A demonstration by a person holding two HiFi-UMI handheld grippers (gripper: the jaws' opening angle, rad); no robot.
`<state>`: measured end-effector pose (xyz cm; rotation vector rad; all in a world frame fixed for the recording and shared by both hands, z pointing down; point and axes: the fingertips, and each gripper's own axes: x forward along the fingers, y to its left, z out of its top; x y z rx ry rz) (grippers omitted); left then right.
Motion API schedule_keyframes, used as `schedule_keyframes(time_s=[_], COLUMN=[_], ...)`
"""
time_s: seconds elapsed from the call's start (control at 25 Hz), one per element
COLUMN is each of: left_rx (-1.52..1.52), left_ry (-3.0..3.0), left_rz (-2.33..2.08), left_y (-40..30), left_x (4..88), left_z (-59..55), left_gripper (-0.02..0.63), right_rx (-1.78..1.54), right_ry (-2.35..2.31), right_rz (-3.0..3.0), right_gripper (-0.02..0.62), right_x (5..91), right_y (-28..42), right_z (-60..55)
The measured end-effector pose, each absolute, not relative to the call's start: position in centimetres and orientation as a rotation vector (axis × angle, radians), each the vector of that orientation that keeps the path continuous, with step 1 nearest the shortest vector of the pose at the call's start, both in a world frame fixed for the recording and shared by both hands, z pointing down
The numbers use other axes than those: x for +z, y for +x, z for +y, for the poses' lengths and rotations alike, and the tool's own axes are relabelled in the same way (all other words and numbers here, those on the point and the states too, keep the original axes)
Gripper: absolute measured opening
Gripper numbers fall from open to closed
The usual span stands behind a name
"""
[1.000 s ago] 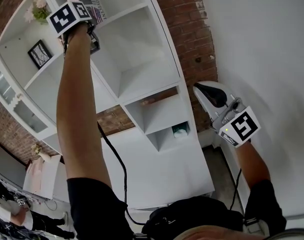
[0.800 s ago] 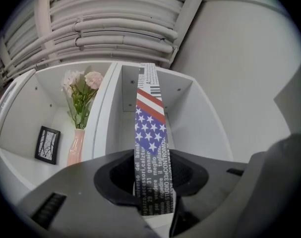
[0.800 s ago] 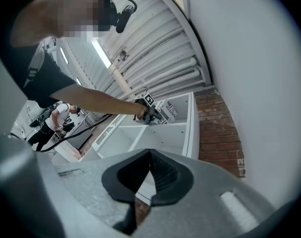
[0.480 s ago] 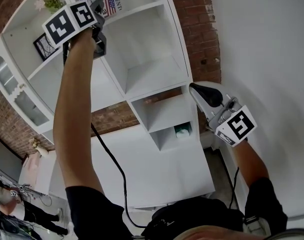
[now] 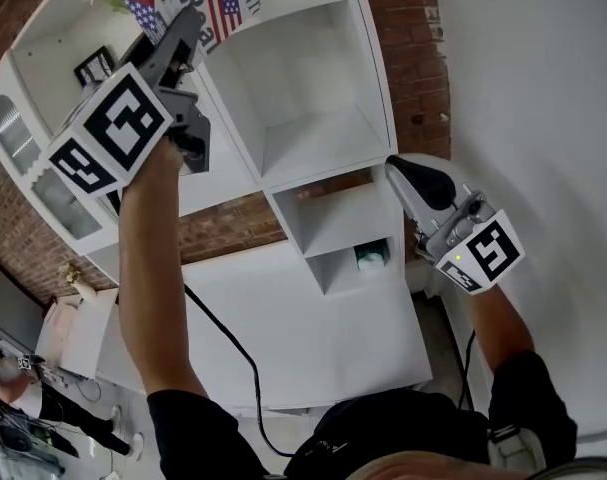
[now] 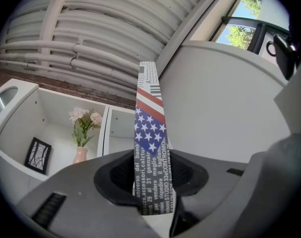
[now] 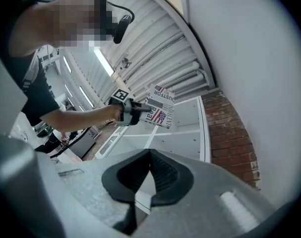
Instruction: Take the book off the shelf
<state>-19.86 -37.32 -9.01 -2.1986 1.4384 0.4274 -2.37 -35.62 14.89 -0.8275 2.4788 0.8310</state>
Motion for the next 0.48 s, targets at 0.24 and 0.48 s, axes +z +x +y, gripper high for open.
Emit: schedule_keyframes(time_s=[0.24,0.48], left_rx=[0.511,0.546], left_ry=[-2.229,-2.251], left_rz=[1.348,1.335], left_y=[-21.1,-22.8], left_x=[-2.8,7.4], left_z=[-32.3,-29.6], left_gripper=[0.152,0.152], right_rx=[0.77,0.752], right_ry=[-0.812,-0.81], right_rz=[2.494,2.527], right_gripper=[0.002,0.002], right_x=[16.5,19.9], right_y=[-3.6,-5.3], right_z=[-35.4,-34.6])
